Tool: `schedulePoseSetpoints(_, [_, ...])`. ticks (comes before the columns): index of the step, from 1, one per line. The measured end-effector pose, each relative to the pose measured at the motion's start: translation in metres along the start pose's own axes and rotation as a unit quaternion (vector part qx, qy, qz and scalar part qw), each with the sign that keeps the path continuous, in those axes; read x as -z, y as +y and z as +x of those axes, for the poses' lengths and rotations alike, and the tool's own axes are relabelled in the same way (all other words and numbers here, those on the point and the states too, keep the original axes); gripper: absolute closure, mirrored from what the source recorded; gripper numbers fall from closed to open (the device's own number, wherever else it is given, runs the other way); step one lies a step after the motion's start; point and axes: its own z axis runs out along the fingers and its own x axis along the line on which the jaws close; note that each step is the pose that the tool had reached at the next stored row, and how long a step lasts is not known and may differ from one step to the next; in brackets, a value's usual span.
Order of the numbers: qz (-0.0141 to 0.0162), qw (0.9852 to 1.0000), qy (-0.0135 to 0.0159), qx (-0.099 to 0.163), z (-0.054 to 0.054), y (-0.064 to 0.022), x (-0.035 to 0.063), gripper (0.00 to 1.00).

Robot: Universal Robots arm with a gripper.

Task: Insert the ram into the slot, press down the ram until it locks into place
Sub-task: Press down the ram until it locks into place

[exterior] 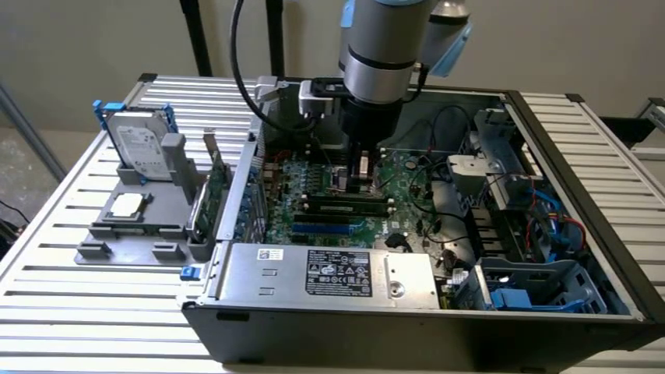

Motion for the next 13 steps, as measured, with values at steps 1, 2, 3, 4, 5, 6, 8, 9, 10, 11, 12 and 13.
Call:
schedulePoseSetpoints(1, [0.0, 1.0, -0.0001, 0.0, 0.0, 0.0, 0.0, 0.89])
schedulePoseSetpoints(2, [0.0, 1.0, -0.0001, 0.0, 0.0, 0.0, 0.0, 0.89])
schedulePoseSetpoints(3, [0.0, 1.0, -0.0001, 0.0, 0.0, 0.0, 0.0, 0.89])
schedulePoseSetpoints(4, [0.0, 1.0, -0.0001, 0.0, 0.0, 0.0, 0.0, 0.89])
schedulePoseSetpoints(5, [0.0, 1.0, -0.0001, 0.0, 0.0, 0.0, 0.0, 0.89])
schedulePoseSetpoints(6, [0.0, 1.0, -0.0001, 0.0, 0.0, 0.0, 0.0, 0.89])
schedulePoseSetpoints(8, [0.0, 1.0, -0.0001, 0.0, 0.0, 0.0, 0.0, 0.89])
schedulePoseSetpoints(9, [0.0, 1.0, -0.0001, 0.0, 0.0, 0.0, 0.0, 0.89])
schedulePoseSetpoints(10, [0.0, 1.0, -0.0001, 0.0, 0.0, 0.0, 0.0, 0.89])
schedulePoseSetpoints(11, [0.0, 1.0, -0.0001, 0.0, 0.0, 0.0, 0.0, 0.89])
schedulePoseSetpoints(12, [0.0, 1.0, -0.0001, 0.0, 0.0, 0.0, 0.0, 0.89])
schedulePoseSetpoints(13, [0.0, 1.0, -0.0001, 0.0, 0.0, 0.0, 0.0, 0.89])
